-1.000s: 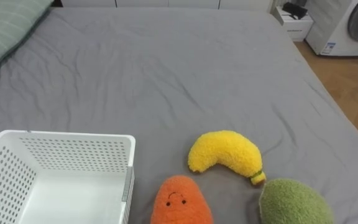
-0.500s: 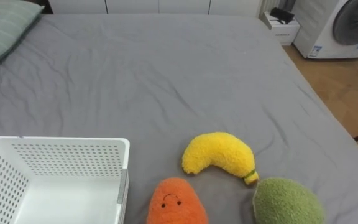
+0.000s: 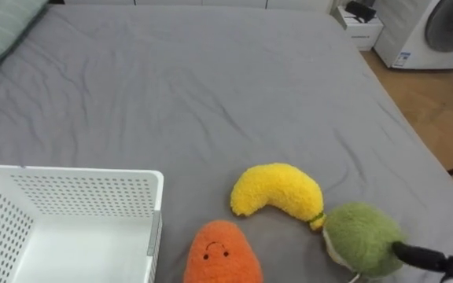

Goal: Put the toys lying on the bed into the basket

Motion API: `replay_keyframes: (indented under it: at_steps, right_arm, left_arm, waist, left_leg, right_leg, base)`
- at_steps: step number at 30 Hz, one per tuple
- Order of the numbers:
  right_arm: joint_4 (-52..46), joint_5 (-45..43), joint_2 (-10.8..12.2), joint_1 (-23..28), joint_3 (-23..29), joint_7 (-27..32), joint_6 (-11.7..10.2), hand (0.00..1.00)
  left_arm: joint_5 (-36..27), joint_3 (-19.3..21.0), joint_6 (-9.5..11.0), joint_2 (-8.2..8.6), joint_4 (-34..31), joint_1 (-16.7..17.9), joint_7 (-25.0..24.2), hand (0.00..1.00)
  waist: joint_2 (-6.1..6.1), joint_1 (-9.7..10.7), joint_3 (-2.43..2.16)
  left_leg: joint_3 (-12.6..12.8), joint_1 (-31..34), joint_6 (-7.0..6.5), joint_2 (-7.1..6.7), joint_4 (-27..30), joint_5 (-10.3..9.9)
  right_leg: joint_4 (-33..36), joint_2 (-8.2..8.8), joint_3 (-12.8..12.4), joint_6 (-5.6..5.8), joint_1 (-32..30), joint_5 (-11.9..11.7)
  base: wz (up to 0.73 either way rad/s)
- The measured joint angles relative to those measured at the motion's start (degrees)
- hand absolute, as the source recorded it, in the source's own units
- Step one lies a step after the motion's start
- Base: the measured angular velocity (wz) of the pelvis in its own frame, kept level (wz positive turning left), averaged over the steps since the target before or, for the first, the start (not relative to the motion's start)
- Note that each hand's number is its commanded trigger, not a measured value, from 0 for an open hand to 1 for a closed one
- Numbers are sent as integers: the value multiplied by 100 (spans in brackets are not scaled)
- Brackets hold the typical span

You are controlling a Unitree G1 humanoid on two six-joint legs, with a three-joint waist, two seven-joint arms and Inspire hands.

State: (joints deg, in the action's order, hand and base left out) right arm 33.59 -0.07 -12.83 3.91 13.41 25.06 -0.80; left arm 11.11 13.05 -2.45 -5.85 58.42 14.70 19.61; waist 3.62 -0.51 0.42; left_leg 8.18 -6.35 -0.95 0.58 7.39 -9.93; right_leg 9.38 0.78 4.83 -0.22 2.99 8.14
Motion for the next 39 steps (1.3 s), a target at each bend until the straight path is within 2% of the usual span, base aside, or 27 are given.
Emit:
replay_keyframes:
  at_steps: [6,10,15,19,23,28,32,34,39]
  right_arm:
    - [-795,-623,172,63,-298,-50,-71,0]
    - [-1327,-1023,175,170,-636,-339,-81,0]
    - [-1478,-1152,175,170,-819,-568,-96,0]
    - [-1203,-1154,177,176,-935,-898,-58,0]
    - [-915,-1234,180,180,-1021,-1276,91,0]
    - [-720,-1917,180,179,-1018,-1652,216,0]
    - [-279,-2083,177,157,-1013,-1835,254,0]
    - [41,-2198,176,151,-1013,-1953,343,0]
    - [606,-2324,151,54,-972,-2036,328,0]
  left_arm:
    - [-5,-57,18,-10,0,17,0,0]
    - [-2,-90,28,-14,1,15,14,0]
    - [-9,-167,38,-29,1,8,32,0]
    - [-15,-265,22,-61,0,8,58,0]
    - [7,-267,16,-60,-9,-7,76,0]
    - [96,-248,-40,-64,-96,11,61,0]
    - [294,-204,-130,-65,-155,8,60,0]
    - [426,-204,-134,-63,-165,12,61,0]
    - [484,-175,-188,-61,-215,36,68,0]
  waist:
    - [-56,1,-23]
    - [-60,-17,-20]
    - [-61,-69,-21]
    - [-49,-55,-22]
    - [-35,-68,-15]
    - [-12,-68,-9]
    - [30,-122,-23]
    - [45,-154,-26]
    - [69,-150,-26]
  left_leg:
    - [12,6,2,11,-4,0]
    - [17,20,3,50,-7,0]
    - [14,20,3,52,-7,0]
    - [0,44,4,52,-4,0]
    - [-4,70,3,51,5,1]
    - [-35,71,4,48,17,0]
    - [-82,67,4,46,24,1]
    - [-84,65,4,46,29,1]
    - [-87,42,5,46,35,0]
  right_leg:
    - [-27,-7,-10,-3,9,-2]
    - [-28,-7,-10,-3,-3,-2]
    - [-34,-8,-4,-4,3,-3]
    - [-22,-3,-4,-5,7,-3]
    - [26,4,30,-8,-14,3]
    - [19,11,78,-10,-11,9]
    - [14,16,109,-11,7,8]
    - [19,18,110,-12,14,8]
    - [-10,23,147,-11,99,8]
  base:
    - [0]
    - [0]
    - [0]
    - [1]
    - [0]
    - [3]
    - [3]
    - [0]
    - [2]
